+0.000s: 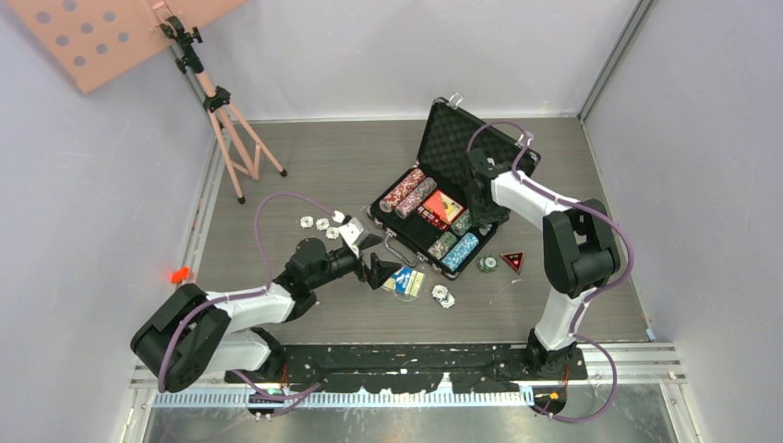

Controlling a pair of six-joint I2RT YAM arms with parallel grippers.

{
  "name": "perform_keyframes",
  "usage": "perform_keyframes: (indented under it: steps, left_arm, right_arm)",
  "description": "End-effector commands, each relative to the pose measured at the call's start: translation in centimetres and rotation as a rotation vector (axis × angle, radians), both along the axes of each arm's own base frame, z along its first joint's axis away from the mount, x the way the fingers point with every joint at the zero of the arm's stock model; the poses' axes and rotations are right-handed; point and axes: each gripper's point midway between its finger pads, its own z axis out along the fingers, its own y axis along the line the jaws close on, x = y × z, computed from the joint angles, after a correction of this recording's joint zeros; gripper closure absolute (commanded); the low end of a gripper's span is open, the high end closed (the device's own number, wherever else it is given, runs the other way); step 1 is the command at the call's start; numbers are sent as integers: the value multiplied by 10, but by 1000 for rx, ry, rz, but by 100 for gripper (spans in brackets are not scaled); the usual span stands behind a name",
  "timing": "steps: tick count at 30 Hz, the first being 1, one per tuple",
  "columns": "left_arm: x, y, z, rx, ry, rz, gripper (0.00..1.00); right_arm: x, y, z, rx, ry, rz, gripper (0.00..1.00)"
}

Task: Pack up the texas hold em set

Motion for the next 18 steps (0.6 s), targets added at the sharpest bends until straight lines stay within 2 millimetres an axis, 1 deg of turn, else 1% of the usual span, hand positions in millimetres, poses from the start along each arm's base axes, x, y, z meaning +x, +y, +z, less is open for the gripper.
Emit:
perform_keyframes:
  steps: [1, 4, 5, 7, 8, 9, 10, 12, 15, 18]
  left_arm:
    - [-2, -2, 20, -52, -63, -12, 9]
    - [-1, -2, 19, -51, -61, -9, 9]
    - [-1, -2, 19, -52, -61, -11, 9]
    - [-2, -2, 20, -53, -61, -13, 9]
    - [-2, -2, 20, -53, -61, -12, 9]
    - [-2, -2, 20, -53, -61, -13, 9]
    - [-2, -2, 20, -52, -60, -14, 9]
    - [-2, -2, 19, -52, -60, -13, 9]
    - [-2, -2, 19, -53, -59, -14, 9]
    - [-2, -2, 19, -52, -58, -13, 9]
  right_arm:
    - [4, 6, 31, 12, -78, -6, 49]
    - [3, 13, 42, 55, -114, -8, 49]
    - [3, 14, 48, 70, -132, -9, 50]
    - [1, 19, 56, 110, -150, -4, 55]
    - [1, 20, 60, 128, -162, 0, 64]
    - [1, 24, 60, 150, -165, 6, 81]
    - [-1, 25, 59, 157, -164, 8, 89]
    - [-2, 28, 54, 169, -151, 17, 98]
    - [-2, 29, 43, 167, -129, 24, 99]
    - [-5, 29, 27, 160, -102, 25, 100]
